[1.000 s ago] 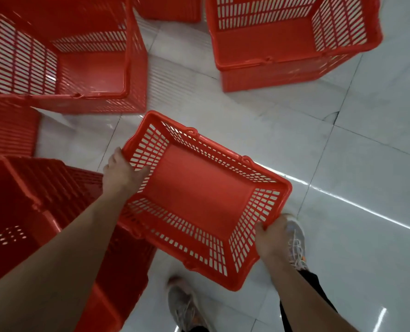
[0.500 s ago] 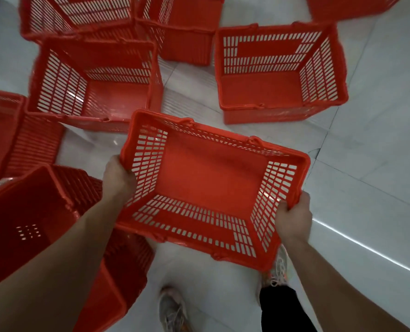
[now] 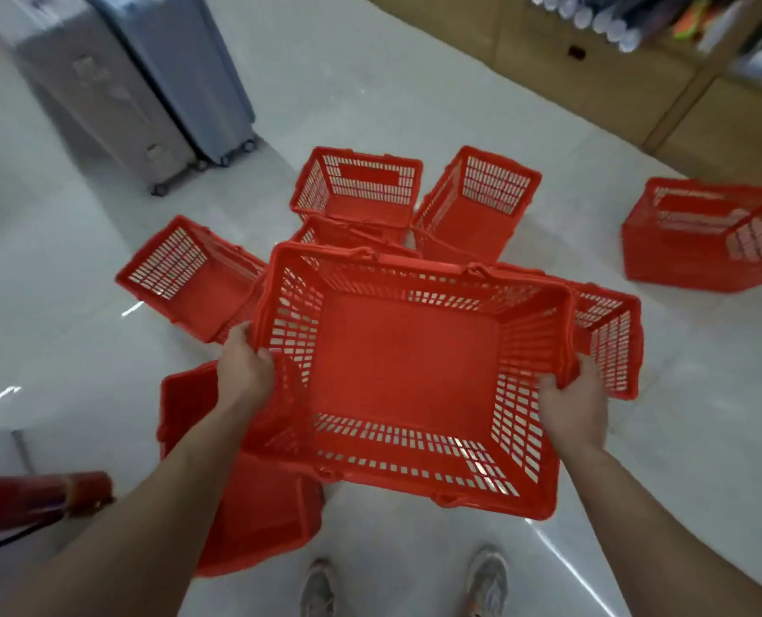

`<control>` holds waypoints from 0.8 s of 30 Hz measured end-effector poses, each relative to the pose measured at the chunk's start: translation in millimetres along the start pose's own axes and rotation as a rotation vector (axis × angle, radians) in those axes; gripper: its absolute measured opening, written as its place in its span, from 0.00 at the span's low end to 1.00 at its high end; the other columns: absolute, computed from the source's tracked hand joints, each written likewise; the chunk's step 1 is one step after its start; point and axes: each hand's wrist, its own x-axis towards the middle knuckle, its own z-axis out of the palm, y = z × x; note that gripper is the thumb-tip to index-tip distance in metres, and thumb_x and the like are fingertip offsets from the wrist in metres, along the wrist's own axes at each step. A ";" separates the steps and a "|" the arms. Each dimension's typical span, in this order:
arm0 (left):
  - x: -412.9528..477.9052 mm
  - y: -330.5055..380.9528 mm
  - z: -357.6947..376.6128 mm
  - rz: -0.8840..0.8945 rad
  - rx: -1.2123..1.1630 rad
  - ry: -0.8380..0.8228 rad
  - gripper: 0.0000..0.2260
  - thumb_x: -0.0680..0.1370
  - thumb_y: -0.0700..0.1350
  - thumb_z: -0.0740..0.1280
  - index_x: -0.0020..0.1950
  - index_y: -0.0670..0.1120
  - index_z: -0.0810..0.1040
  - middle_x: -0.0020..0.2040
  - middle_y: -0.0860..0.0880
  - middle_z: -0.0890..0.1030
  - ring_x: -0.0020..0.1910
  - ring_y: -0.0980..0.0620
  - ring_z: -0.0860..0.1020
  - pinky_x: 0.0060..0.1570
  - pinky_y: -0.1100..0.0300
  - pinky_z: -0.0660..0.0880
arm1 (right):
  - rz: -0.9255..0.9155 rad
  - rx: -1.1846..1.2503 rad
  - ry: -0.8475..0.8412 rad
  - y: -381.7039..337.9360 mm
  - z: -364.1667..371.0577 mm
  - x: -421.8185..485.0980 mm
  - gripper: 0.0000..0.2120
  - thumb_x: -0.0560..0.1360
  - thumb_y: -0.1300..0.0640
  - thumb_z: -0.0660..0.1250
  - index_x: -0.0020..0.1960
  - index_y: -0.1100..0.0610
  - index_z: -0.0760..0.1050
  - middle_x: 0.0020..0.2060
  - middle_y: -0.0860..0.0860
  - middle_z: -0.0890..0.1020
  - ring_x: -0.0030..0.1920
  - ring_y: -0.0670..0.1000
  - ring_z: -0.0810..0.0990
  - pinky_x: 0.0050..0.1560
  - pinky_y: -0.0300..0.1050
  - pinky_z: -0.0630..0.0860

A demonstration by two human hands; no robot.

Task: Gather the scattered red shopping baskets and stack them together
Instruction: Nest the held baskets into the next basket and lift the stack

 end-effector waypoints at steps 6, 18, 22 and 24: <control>-59.6 -47.0 -113.8 -0.207 -0.066 0.202 0.18 0.77 0.36 0.63 0.67 0.41 0.72 0.60 0.37 0.79 0.59 0.37 0.77 0.59 0.48 0.71 | -0.200 -0.005 -0.284 -91.0 26.5 -22.8 0.16 0.76 0.60 0.65 0.64 0.54 0.73 0.54 0.56 0.82 0.55 0.62 0.80 0.52 0.50 0.71; -184.1 -187.4 -186.9 -0.679 -0.335 0.436 0.14 0.78 0.38 0.64 0.62 0.42 0.78 0.54 0.42 0.83 0.53 0.41 0.81 0.56 0.43 0.77 | -0.561 -0.240 -0.738 -236.9 189.5 -113.9 0.19 0.75 0.61 0.67 0.66 0.57 0.74 0.57 0.59 0.82 0.59 0.61 0.79 0.65 0.57 0.73; -201.2 -228.2 -171.3 -0.855 -0.402 0.556 0.14 0.76 0.39 0.64 0.61 0.43 0.78 0.53 0.43 0.83 0.48 0.44 0.80 0.52 0.48 0.76 | -0.643 -0.298 -0.836 -264.7 253.0 -150.4 0.17 0.73 0.61 0.67 0.62 0.53 0.78 0.51 0.52 0.84 0.55 0.57 0.82 0.61 0.53 0.75; -204.8 -244.8 -163.2 -0.919 -0.447 0.566 0.13 0.76 0.38 0.65 0.60 0.42 0.78 0.53 0.43 0.83 0.47 0.45 0.80 0.50 0.50 0.76 | -0.689 -0.324 -0.880 -277.1 280.9 -164.1 0.16 0.73 0.60 0.68 0.61 0.52 0.79 0.47 0.48 0.84 0.53 0.55 0.82 0.58 0.48 0.75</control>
